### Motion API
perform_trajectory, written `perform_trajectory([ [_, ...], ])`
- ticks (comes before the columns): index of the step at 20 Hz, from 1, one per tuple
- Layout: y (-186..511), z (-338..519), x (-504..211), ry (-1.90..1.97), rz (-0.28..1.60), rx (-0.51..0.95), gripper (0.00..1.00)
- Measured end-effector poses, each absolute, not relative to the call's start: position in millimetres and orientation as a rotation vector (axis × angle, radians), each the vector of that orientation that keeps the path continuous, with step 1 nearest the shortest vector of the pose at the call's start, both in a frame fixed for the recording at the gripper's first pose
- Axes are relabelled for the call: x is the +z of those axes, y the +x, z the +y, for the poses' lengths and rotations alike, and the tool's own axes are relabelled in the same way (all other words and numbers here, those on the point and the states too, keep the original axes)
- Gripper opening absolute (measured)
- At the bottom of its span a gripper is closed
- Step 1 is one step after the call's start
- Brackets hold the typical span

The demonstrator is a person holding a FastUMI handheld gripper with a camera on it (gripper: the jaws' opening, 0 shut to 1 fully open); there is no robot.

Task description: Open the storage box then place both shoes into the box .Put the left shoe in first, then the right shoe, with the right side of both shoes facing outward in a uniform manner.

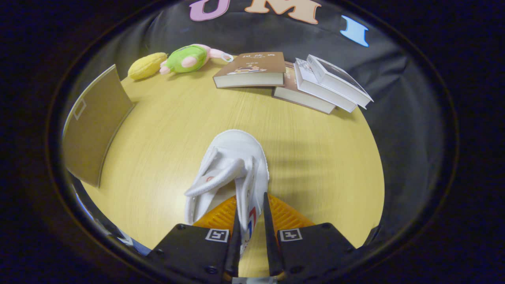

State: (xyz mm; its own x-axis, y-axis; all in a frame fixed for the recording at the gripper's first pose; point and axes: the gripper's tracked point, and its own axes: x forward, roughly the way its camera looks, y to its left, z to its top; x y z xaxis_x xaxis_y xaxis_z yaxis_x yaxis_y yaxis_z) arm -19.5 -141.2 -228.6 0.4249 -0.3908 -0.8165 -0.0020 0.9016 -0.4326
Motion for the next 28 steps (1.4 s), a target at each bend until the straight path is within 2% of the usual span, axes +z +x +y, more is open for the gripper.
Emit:
perform_trajectory([
  [3, -19, -140, -228, -0.436, 1.091, -0.244, 0.32],
  [6, -19, -141, -229, -0.460, 1.089, -0.245, 0.27],
  [7, -19, -151, -227, -0.483, 1.079, -0.283, 0.27],
  [9, -22, -155, -230, -0.463, 1.088, -0.306, 0.09],
  [16, -23, -156, -230, -0.320, 1.059, -0.337, 0.06],
  [22, -28, -156, -233, -0.025, 1.064, -0.381, 0.06],
  [25, -34, -133, -239, 0.204, 1.096, -0.335, 0.06],
  [28, -36, -107, -234, 0.251, 1.098, -0.275, 0.06],
])
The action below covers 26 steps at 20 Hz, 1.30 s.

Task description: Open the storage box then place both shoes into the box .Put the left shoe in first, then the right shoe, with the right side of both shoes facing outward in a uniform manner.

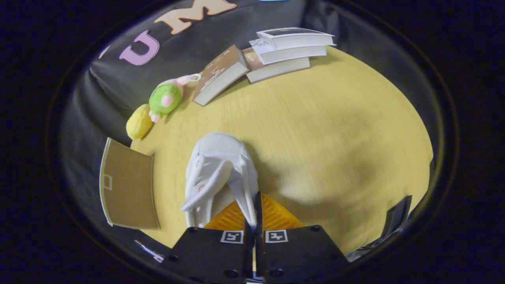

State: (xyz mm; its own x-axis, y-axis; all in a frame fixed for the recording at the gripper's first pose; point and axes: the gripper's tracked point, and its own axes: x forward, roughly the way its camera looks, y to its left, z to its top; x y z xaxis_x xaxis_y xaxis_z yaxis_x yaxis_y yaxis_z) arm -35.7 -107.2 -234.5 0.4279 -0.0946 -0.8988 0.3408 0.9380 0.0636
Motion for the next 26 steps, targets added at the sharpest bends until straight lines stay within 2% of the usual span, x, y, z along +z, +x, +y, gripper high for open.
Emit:
perform_trajectory([
  [16, -10, 102, -153, 0.241, 1.021, 0.123, 0.06],
  [26, 19, 242, -152, 0.329, 1.052, 0.295, 0.06],
])
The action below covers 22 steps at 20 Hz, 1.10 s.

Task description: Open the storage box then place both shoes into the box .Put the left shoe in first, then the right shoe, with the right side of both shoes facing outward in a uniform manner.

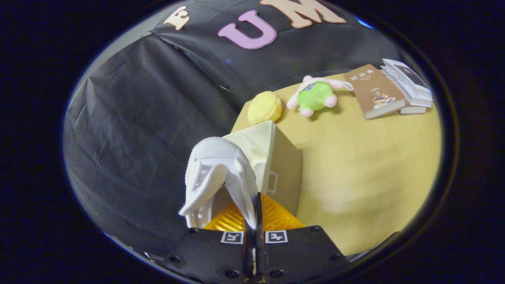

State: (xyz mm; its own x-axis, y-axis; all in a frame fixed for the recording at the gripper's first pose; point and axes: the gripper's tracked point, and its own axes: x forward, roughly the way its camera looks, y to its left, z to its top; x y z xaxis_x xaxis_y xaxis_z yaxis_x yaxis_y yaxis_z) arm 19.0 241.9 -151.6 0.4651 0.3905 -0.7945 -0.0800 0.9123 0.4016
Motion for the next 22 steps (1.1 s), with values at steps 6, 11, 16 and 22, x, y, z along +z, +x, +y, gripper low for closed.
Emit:
perform_trajectory([
  [6, 39, 288, -182, 0.295, 1.079, 0.290, 0.06],
  [11, 46, 291, -192, 0.286, 1.091, 0.224, 0.06],
  [16, 68, 287, -193, 0.300, 1.055, 0.156, 0.06],
  [22, 77, 264, -227, 0.155, 1.047, 0.050, 0.06],
])
